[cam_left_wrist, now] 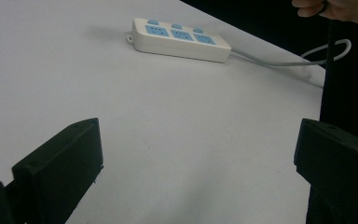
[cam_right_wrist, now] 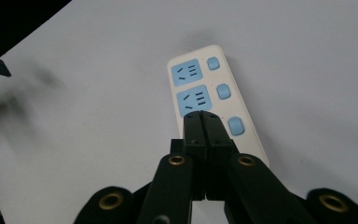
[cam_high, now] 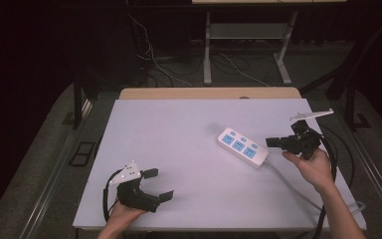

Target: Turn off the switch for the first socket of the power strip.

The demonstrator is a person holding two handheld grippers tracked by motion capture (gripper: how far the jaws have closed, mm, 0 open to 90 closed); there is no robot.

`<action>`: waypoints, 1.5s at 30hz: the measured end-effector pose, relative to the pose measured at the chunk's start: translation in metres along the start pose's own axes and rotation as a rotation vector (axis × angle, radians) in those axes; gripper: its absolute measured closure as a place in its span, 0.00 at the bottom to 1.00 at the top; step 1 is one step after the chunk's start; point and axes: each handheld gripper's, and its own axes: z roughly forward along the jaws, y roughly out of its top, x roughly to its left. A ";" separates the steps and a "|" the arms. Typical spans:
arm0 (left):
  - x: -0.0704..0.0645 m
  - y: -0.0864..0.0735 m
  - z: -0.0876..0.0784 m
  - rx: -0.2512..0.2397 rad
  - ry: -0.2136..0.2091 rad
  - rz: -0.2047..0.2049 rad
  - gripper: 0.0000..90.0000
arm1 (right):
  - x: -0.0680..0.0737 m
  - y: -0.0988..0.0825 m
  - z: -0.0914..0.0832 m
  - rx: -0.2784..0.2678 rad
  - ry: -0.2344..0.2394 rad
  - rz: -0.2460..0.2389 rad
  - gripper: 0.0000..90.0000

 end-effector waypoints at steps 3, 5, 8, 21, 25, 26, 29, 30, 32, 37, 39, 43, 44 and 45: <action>0.000 0.000 0.000 0.002 0.000 0.001 0.00 | 0.003 -0.005 -0.002 -0.013 0.013 0.021 0.93; 0.000 0.000 0.000 0.001 -0.001 0.001 0.00 | 0.005 -0.009 -0.003 -0.025 0.025 0.029 0.88; 0.000 0.000 0.001 0.000 -0.001 0.000 0.00 | 0.008 -0.014 -0.006 -0.045 0.037 0.040 0.79; 0.000 0.000 0.001 0.000 0.000 0.000 0.00 | 0.025 -0.033 -0.005 -0.075 0.030 0.032 0.10; 0.000 0.000 0.000 0.005 -0.001 0.002 0.00 | 0.029 -0.039 -0.003 -0.074 0.062 0.018 0.00; 0.000 -0.001 0.000 0.004 -0.001 0.001 0.00 | 0.030 -0.041 -0.002 -0.078 0.068 0.013 0.00; 0.000 0.000 0.000 0.003 -0.001 0.001 0.00 | 0.033 -0.047 -0.001 -0.078 0.083 -0.003 0.00; 0.000 0.000 0.000 0.004 -0.001 0.001 0.00 | 0.034 -0.049 -0.001 -0.080 0.089 -0.004 0.00; 0.000 -0.001 0.000 0.004 -0.002 0.000 0.00 | 0.035 -0.054 0.000 -0.080 0.089 -0.011 0.00; 0.000 -0.001 0.001 0.007 -0.004 0.000 0.00 | 0.034 -0.064 0.002 -0.092 0.094 -0.018 0.00; 0.001 -0.001 0.001 0.008 -0.003 0.001 0.00 | 0.033 -0.068 0.002 -0.094 0.092 -0.017 0.00; 0.000 -0.001 0.001 0.009 -0.004 -0.001 0.00 | 0.032 -0.076 0.003 -0.095 0.085 -0.019 0.00; 0.000 -0.001 0.001 0.009 -0.004 -0.001 0.00 | 0.032 -0.078 0.004 -0.095 0.081 -0.018 0.00; 0.000 -0.001 0.001 0.010 -0.005 -0.001 0.00 | 0.031 -0.080 0.004 -0.095 0.078 -0.019 0.00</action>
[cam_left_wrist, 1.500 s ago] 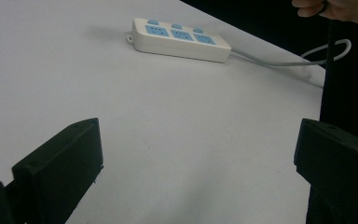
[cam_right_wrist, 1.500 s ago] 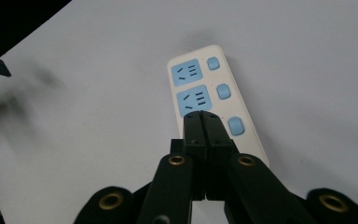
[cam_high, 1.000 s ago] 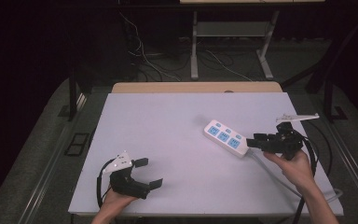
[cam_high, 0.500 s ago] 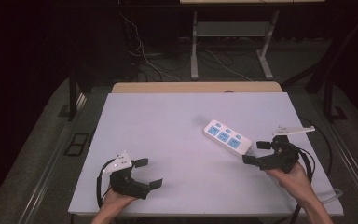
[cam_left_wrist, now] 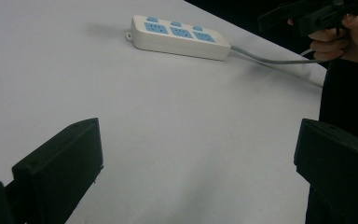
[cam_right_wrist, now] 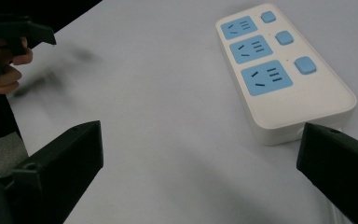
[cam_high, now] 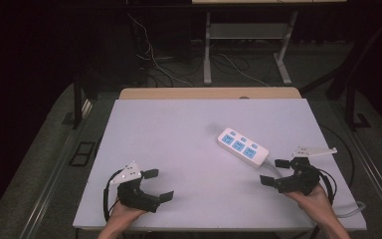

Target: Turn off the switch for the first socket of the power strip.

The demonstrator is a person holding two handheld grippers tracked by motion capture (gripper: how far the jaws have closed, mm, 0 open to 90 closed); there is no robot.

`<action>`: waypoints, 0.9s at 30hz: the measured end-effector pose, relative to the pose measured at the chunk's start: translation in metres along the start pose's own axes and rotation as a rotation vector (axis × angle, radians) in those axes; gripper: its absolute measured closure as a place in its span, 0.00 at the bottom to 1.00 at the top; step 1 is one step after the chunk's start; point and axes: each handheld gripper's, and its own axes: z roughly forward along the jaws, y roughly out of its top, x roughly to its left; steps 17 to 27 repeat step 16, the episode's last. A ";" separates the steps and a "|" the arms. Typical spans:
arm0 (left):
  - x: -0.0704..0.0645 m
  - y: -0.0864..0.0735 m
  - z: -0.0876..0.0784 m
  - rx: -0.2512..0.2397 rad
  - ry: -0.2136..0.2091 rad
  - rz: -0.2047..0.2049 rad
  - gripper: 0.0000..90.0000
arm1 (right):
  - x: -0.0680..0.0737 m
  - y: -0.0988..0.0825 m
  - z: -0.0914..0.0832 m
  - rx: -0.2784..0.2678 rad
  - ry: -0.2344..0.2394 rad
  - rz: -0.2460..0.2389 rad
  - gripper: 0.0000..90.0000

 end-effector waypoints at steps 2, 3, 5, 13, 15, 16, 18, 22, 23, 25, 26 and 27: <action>0.000 0.000 0.000 0.000 0.000 -0.001 0.00 | -0.001 -0.004 0.000 -0.001 -0.005 -0.003 0.00; 0.000 0.000 0.000 0.000 0.000 0.000 0.00 | -0.001 -0.006 0.000 -0.001 -0.009 -0.003 0.00; 0.000 0.000 0.000 0.000 0.000 0.000 0.00 | -0.002 -0.010 0.001 0.003 -0.012 -0.009 0.00; 0.000 0.000 0.000 0.003 -0.001 0.001 0.00 | -0.002 -0.022 0.003 0.014 -0.033 -0.040 0.00; 0.000 0.000 0.000 0.004 -0.001 -0.001 0.00 | -0.001 -0.026 0.005 0.018 -0.032 -0.044 0.00; 0.000 0.000 0.000 0.008 -0.001 0.001 0.00 | -0.001 -0.027 0.005 0.023 -0.033 -0.049 0.00; 0.000 0.000 0.000 0.008 -0.001 0.001 0.00 | -0.001 -0.027 0.005 0.023 -0.033 -0.049 0.00; 0.000 0.000 0.000 0.008 -0.001 0.001 0.00 | -0.001 -0.027 0.005 0.023 -0.033 -0.049 0.00; 0.000 0.000 0.000 0.008 -0.001 0.001 0.00 | -0.001 -0.027 0.005 0.023 -0.033 -0.049 0.00; 0.000 0.000 0.000 0.008 -0.001 0.001 0.00 | -0.001 -0.027 0.005 0.023 -0.033 -0.049 0.00; 0.000 0.000 0.000 0.008 -0.001 0.001 0.00 | -0.001 -0.027 0.005 0.023 -0.033 -0.049 0.00; 0.000 0.000 0.000 0.008 -0.001 0.001 0.00 | -0.001 -0.027 0.005 0.023 -0.033 -0.049 0.00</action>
